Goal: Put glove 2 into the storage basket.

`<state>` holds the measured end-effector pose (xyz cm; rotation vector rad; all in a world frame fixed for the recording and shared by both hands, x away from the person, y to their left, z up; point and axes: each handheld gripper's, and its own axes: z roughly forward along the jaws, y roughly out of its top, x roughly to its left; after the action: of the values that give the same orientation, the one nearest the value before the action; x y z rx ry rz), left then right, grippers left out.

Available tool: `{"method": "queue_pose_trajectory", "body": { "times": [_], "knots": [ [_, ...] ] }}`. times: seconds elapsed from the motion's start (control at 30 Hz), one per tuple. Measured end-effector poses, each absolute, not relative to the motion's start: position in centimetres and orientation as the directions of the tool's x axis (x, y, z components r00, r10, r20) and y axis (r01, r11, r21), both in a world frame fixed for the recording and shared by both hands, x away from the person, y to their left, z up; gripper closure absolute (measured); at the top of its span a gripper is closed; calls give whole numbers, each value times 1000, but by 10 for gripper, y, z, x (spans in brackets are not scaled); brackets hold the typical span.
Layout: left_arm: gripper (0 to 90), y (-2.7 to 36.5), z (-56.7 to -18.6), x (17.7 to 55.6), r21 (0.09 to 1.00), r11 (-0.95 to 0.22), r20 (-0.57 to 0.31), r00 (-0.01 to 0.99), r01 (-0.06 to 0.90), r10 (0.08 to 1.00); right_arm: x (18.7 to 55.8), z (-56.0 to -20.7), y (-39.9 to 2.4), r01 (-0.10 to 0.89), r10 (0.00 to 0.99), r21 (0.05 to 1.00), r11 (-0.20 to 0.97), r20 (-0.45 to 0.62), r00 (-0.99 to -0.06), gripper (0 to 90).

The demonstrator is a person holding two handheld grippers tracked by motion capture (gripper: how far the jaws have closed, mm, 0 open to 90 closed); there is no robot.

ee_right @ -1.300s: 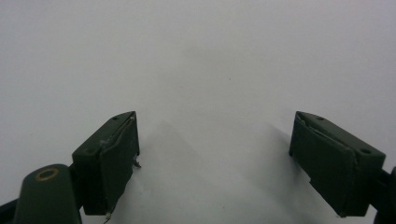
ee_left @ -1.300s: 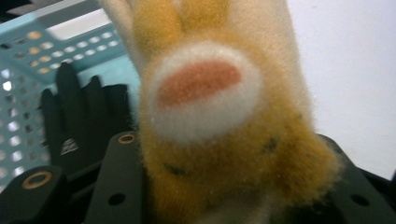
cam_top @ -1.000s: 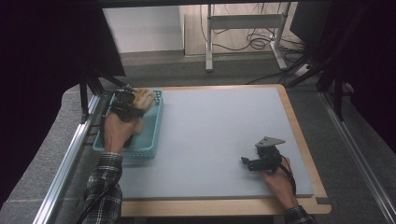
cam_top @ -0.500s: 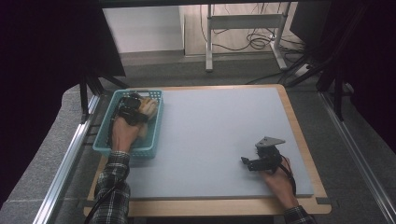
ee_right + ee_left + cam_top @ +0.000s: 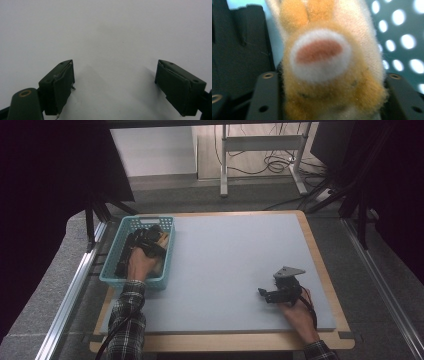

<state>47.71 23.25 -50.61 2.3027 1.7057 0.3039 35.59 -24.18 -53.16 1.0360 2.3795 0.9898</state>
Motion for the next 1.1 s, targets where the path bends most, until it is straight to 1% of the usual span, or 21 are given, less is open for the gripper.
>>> {"method": "queue_pose_trajectory", "body": {
  "times": [0.03, 0.07, 0.13, 0.17, 0.2, 0.23, 0.27, 0.3, 0.4, 0.5, 0.53, 0.57, 0.63, 0.67, 0.7, 0.77, 0.83, 0.9, 1.0, 1.03, 1.1],
  "knots": [
    [353, 235, -507, 477, 321, -268, 3, 282, 908, 959, 356, -532, -242, 491, 745, 723, 486, -49, -666, 155],
    [282, 238, -508, 477, 307, -262, -5, 277, 915, 961, 356, -532, -242, 491, 745, 723, 486, -48, -665, 155],
    [239, 239, -509, 477, 303, -254, -18, 272, 919, 962, 356, -532, -242, 491, 745, 723, 486, -48, -666, 155],
    [209, 243, -507, 475, 300, -246, -48, 273, 921, 961, 356, -532, -242, 491, 745, 723, 486, -49, -665, 155],
    [193, 243, -507, 475, 300, -246, -48, 273, 921, 961, 356, -532, -242, 491, 745, 723, 486, -49, -665, 155],
    [176, 246, -503, 473, 309, -241, -77, 277, 920, 958, 356, -532, -242, 491, 745, 723, 486, -49, -665, 155],
    [150, 246, -503, 473, 309, -241, -77, 277, 920, 958, 356, -532, -242, 491, 745, 723, 486, -49, -665, 155],
    [119, 247, -497, 469, 330, -242, -103, 289, 912, 952, 356, -532, -242, 491, 745, 723, 486, -49, -665, 155],
    [114, 246, -488, 465, 342, -260, -82, 304, 903, 949, 356, -532, -242, 491, 745, 723, 486, -49, -665, 155],
    [138, 247, -476, 460, 372, -275, -54, 317, 887, 947, 356, -532, -242, 491, 745, 723, 486, -49, -665, 155],
    [219, 250, -469, 457, 398, -267, -41, 308, 878, 951, 356, -532, -242, 490, 745, 723, 487, -50, -665, 155],
    [255, 253, -467, 455, 412, -262, -40, 304, 873, 952, 356, -532, -242, 490, 745, 723, 487, -50, -665, 155],
    [381, 258, -464, 454, 427, -250, -42, 295, 869, 954, 356, -532, -242, 491, 745, 723, 487, -50, -665, 155],
    [423, 258, -464, 454, 427, -250, -42, 295, 869, 954, 356, -532, -242, 491, 745, 723, 487, -50, -665, 155],
    [473, 263, -463, 453, 447, -228, -62, 285, 865, 957, 356, -532, -242, 491, 745, 723, 486, -49, -665, 155],
    [528, 266, -462, 452, 474, -221, -83, 293, 852, 953, 356, -532, -242, 491, 745, 723, 486, -49, -665, 155],
    [528, 267, -462, 451, 486, -219, -98, 301, 846, 949, 356, -532, -242, 491, 745, 723, 486, -49, -665, 155],
    [475, 267, -461, 449, 502, -217, -132, 322, 837, 937, 356, -532, -242, 491, 745, 723, 485, -48, -665, 155],
    [353, 264, -458, 448, 515, -226, -128, 335, 827, 934, 356, -532, -242, 492, 746, 723, 485, -48, -665, 155],
    [307, 262, -457, 447, 519, -235, -106, 335, 822, 936, 356, -532, -242, 492, 746, 723, 485, -48, -664, 155],
    [289, 262, -454, 445, 528, -248, -64, 329, 812, 942, 356, -532, -242, 492, 746, 723, 486, -49, -665, 155]
  ]
}}
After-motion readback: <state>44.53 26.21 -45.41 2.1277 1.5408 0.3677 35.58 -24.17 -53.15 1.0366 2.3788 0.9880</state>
